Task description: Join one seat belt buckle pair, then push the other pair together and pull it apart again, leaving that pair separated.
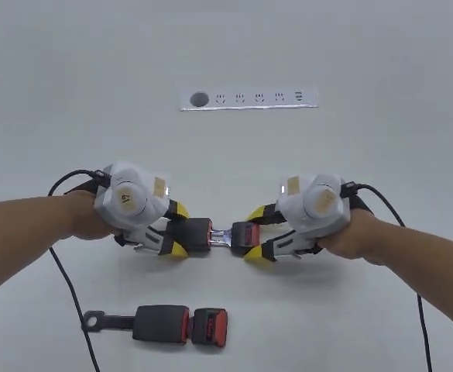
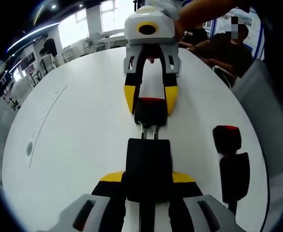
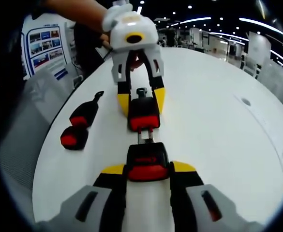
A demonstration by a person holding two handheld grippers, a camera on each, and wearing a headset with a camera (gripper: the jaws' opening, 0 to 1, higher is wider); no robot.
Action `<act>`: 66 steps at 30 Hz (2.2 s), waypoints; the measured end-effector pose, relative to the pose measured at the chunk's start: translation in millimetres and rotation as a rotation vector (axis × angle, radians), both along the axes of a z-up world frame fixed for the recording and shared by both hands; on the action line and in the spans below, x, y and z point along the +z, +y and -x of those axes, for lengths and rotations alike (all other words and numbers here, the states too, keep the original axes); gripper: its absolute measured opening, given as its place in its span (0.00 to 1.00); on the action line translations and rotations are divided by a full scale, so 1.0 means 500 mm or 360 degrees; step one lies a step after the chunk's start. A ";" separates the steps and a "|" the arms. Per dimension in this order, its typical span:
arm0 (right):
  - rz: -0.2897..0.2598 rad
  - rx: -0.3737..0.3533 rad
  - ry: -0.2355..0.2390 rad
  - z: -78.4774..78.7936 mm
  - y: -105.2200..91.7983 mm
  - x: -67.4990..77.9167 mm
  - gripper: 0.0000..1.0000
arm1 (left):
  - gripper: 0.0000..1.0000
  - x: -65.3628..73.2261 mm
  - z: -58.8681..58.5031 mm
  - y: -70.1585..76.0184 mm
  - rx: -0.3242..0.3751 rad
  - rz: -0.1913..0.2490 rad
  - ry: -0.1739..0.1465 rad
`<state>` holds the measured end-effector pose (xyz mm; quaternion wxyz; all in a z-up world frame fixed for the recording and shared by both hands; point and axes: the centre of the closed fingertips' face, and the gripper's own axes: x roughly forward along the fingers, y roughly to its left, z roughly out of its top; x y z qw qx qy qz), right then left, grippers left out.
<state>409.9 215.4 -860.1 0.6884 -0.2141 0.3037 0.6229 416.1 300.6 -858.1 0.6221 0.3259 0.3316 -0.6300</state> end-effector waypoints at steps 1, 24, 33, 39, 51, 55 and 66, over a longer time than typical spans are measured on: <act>-0.0001 -0.0003 0.0002 0.001 -0.007 0.000 0.35 | 0.34 0.000 0.000 -0.001 0.0003 0.0000 0.0001; 0.0044 -0.0078 0.0004 0.014 -0.140 0.002 0.35 | 0.34 0.004 0.001 -0.002 0.0005 -0.0019 0.0001; 0.0074 -0.0092 -0.0001 0.026 -0.184 0.001 0.35 | 0.35 0.000 -0.002 -0.001 0.0006 -0.0025 0.0001; 0.0090 -0.0107 -0.0004 0.033 -0.215 0.001 0.35 | 0.35 -0.002 -0.003 0.000 0.0009 -0.0029 0.0001; 0.0148 -0.0118 -0.0003 0.047 -0.248 0.004 0.36 | 0.35 -0.003 -0.002 -0.002 0.0012 -0.0033 0.0002; 0.0196 -0.0075 -0.0059 0.056 -0.246 0.000 0.38 | 0.36 -0.004 -0.001 -0.003 0.0047 -0.0125 0.0031; 0.0014 -0.0413 -0.0176 0.010 -0.231 0.075 0.70 | 0.67 0.058 0.006 0.003 0.0440 -0.0024 0.0144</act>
